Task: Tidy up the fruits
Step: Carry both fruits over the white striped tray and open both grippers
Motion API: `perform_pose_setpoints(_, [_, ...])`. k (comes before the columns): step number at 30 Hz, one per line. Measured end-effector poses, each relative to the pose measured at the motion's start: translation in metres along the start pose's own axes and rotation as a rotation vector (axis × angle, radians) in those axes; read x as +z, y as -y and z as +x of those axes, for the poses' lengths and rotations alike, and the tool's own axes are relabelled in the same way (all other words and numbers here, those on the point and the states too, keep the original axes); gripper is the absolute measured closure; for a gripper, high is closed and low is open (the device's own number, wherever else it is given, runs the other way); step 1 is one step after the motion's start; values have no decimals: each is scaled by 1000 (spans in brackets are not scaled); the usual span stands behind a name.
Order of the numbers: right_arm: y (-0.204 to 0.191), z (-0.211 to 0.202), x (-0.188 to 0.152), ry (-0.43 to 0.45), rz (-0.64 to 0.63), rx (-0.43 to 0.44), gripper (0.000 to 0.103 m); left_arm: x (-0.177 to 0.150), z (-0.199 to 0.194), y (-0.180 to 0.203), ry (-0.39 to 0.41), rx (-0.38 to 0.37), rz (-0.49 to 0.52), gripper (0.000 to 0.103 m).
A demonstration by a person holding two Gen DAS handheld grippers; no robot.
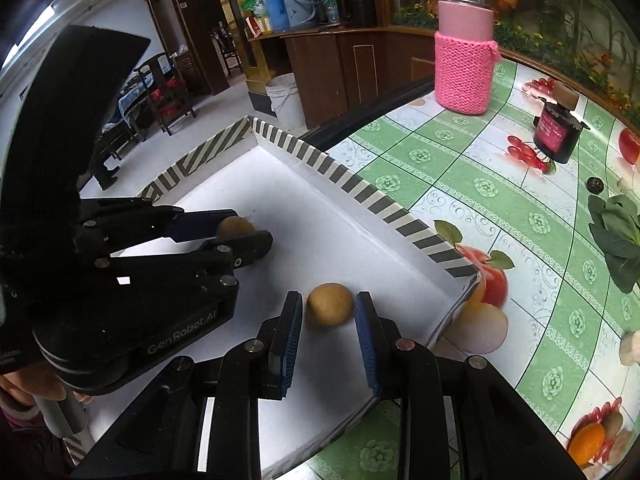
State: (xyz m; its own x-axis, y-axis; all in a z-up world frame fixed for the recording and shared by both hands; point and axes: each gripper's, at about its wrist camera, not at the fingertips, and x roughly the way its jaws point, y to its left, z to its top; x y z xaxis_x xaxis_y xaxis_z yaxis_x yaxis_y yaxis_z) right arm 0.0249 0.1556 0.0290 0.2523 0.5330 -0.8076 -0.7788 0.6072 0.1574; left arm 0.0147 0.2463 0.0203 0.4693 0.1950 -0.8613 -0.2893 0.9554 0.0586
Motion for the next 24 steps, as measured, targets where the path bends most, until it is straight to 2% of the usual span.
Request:
perform_pose_setpoints(3, [1, -12, -5, 14, 5, -5, 69, -3, -4, -2, 14, 4, -9, 64])
perform_pose_setpoints(8, [9, -41, -16, 64, 49, 4, 64, -11, -22, 1, 63, -16, -22, 28])
perform_pose_setpoints(11, [10, -60, -27, 95, 60, -10, 58, -16, -32, 9, 87, -20, -15, 28])
perform_pose_setpoints(24, [24, -114, -75, 150, 131, -68, 52, -38, -70, 54, 157, -90, 34, 28])
